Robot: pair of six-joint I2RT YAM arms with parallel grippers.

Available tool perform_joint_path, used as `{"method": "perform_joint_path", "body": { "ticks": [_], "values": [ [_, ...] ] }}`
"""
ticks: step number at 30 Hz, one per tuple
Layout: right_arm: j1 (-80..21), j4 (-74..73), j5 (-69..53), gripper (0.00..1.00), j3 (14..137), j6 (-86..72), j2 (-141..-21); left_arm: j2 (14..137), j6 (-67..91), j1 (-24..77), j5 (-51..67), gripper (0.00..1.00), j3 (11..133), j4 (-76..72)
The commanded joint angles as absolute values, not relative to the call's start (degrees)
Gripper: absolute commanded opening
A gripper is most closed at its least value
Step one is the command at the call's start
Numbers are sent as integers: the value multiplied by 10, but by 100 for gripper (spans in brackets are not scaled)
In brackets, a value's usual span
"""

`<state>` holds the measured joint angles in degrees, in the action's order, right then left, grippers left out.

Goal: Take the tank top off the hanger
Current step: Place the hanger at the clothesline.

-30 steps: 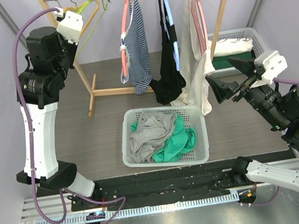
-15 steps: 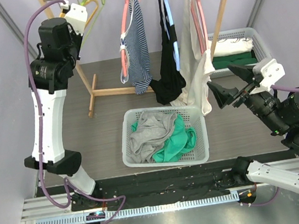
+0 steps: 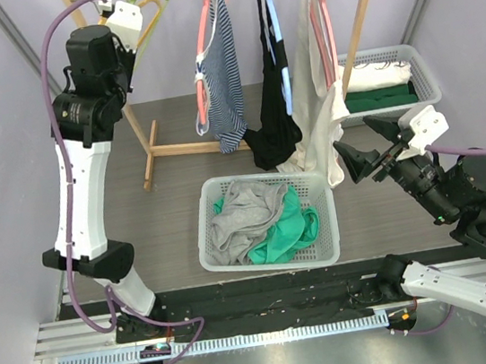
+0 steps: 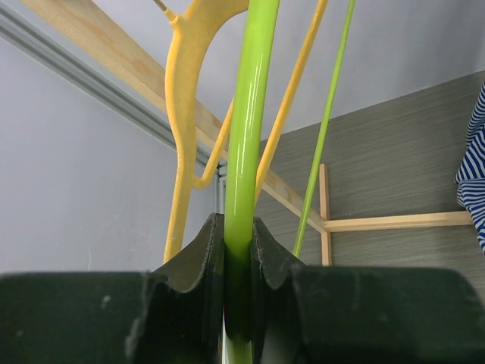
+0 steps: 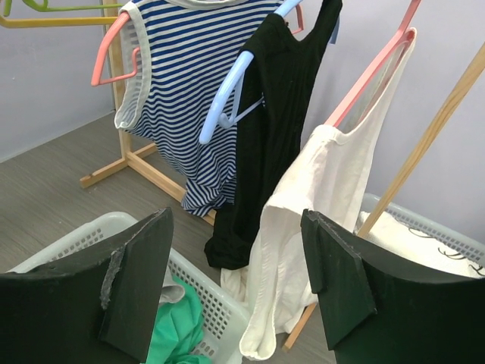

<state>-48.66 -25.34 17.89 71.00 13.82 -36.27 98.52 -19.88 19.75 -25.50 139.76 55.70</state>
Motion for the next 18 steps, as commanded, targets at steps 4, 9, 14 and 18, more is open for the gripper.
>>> {"method": "perform_joint_path", "body": {
  "ticks": [4, 9, 14, 18],
  "values": [
    [-486, -235, 169, 72, 709, 119, -365, 1006, -210, 195, -270, 0, 1415, 490],
    [-486, -237, 168, 70, 706, 109, -362, 1012, -213, 196, -265, 0, 1415, 477],
    [-486, -240, 166, 69, 710, 105, -362, 1002, -212, 196, -269, 0, 1395, 468],
    [-486, -243, 162, 68, 714, 99, -368, 981, -198, 195, -261, 0, 1388, 430]
  ]
}}
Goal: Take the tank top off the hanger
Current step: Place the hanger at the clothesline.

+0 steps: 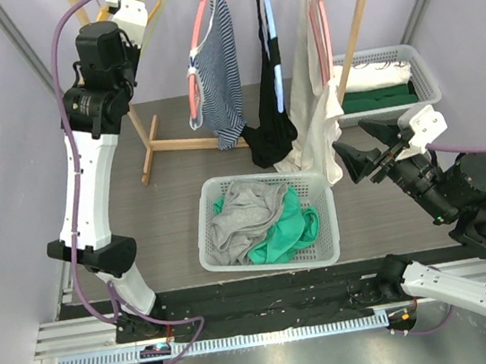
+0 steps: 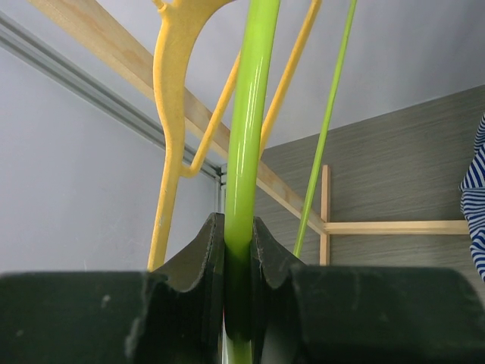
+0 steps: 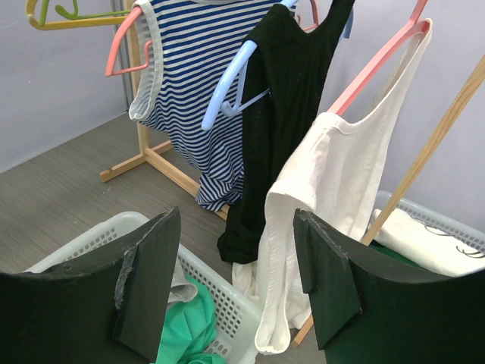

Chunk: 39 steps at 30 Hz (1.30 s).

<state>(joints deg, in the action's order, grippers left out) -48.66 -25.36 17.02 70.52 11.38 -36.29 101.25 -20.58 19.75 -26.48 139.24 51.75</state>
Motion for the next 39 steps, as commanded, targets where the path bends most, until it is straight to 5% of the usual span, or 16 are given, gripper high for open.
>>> {"method": "perform_joint_path", "body": {
  "ticks": [1, 23, 25, 27, 28, 39],
  "values": [
    [-486, -243, 160, 67, 714, 98, -369, 974, -199, 196, -256, 0, 1387, 424],
    [-486, -258, 156, 63, 741, 89, -373, 991, -208, 197, -249, 0, 1367, 553],
    [-486, -257, 156, 63, 742, 86, -376, 984, -209, 199, -252, 34, 1369, 549],
    [-486, -254, 163, 64, 744, 80, -386, 974, -213, 204, -262, 82, 1368, 541],
    [-486, -255, 167, 64, 748, 78, -389, 963, -213, 210, -266, 97, 1368, 536],
    [-485, -260, 223, 67, 758, 53, -433, 870, -172, 301, -189, 100, 1407, 523]
  ]
}}
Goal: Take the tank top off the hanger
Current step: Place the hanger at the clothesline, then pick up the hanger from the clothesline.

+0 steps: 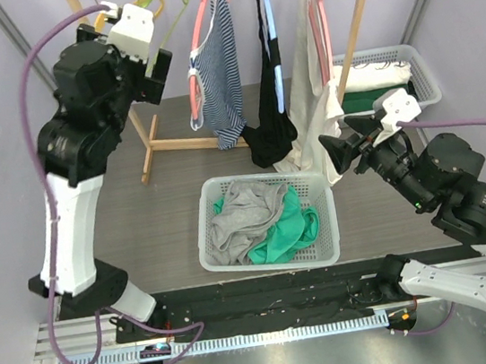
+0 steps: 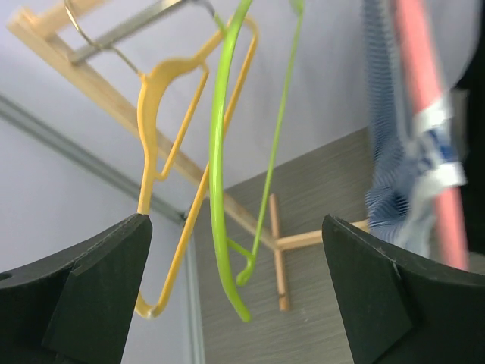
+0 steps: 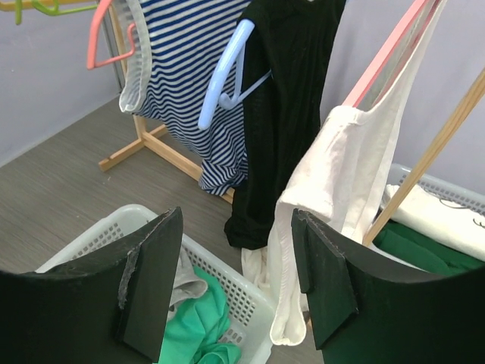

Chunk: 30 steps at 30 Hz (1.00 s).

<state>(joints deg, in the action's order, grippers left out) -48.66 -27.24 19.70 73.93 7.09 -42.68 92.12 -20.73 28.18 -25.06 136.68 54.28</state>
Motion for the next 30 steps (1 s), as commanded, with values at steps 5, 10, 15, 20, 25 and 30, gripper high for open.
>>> {"method": "perform_joint_path", "body": {
  "ticks": [5, 10, 15, 20, 25, 30],
  "values": [
    [-486, -263, 234, 67, 757, 34, -439, 867, -146, 307, -59, 100, 1407, 521],
    [-486, -269, 229, 65, 752, 11, -434, 916, -135, 331, -26, 100, 1419, 522],
    [-486, -279, 228, 65, 755, 2, -433, 970, -120, 343, -51, 100, 1431, 498],
    [-486, -287, 228, 65, 755, 3, -428, 998, -100, 346, -94, 100, 1440, 466],
    [-486, -292, 225, 63, 753, 4, -425, 1017, -84, 357, -163, 100, 1443, 430],
    [-485, -296, 227, 62, 749, 5, -421, 1028, -83, 360, -164, 100, 1441, 435]
  ]
}}
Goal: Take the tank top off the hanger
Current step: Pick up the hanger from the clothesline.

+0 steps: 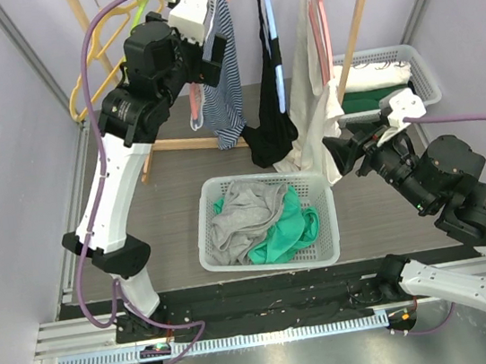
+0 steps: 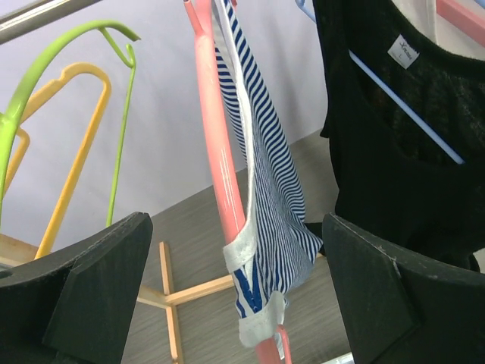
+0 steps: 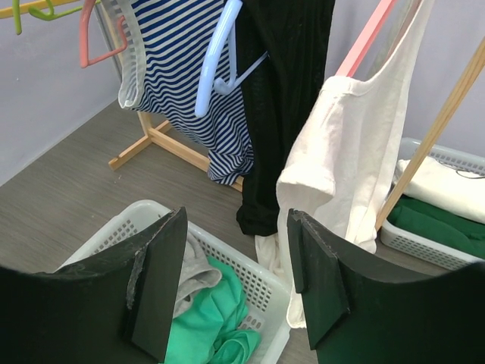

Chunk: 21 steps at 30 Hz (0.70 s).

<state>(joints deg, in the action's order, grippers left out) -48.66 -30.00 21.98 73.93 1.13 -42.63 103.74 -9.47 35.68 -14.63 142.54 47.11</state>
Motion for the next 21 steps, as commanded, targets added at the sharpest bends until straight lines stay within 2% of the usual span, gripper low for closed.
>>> {"method": "perform_joint_path", "body": {
  "ticks": [1, 9, 11, 14, 15, 18, 20, 21],
  "values": [
    [-486, -296, 228, 62, 750, 5, -420, 1029, -81, 360, -158, 100, 1436, 439],
    [-486, -302, 237, 61, 754, 14, -416, 1039, -74, 361, -159, 99, 1421, 466],
    [-486, -301, 241, 61, 754, 15, -416, 1038, -74, 361, -157, 93, 1417, 471],
    [-486, -301, 244, 61, 755, 16, -416, 1035, -76, 361, -161, 79, 1412, 477],
    [-486, -301, 247, 61, 757, 15, -416, 1033, -78, 361, -161, 64, 1407, 479],
    [-486, -301, 253, 59, 758, 16, -416, 1027, -82, 362, -163, 36, 1398, 483],
    [-486, -301, 254, 59, 762, 19, -416, 1023, -85, 362, -164, 28, 1397, 484],
    [-486, -301, 253, 58, 763, 19, -417, 1021, -87, 362, -164, 20, 1397, 485]
  ]
}}
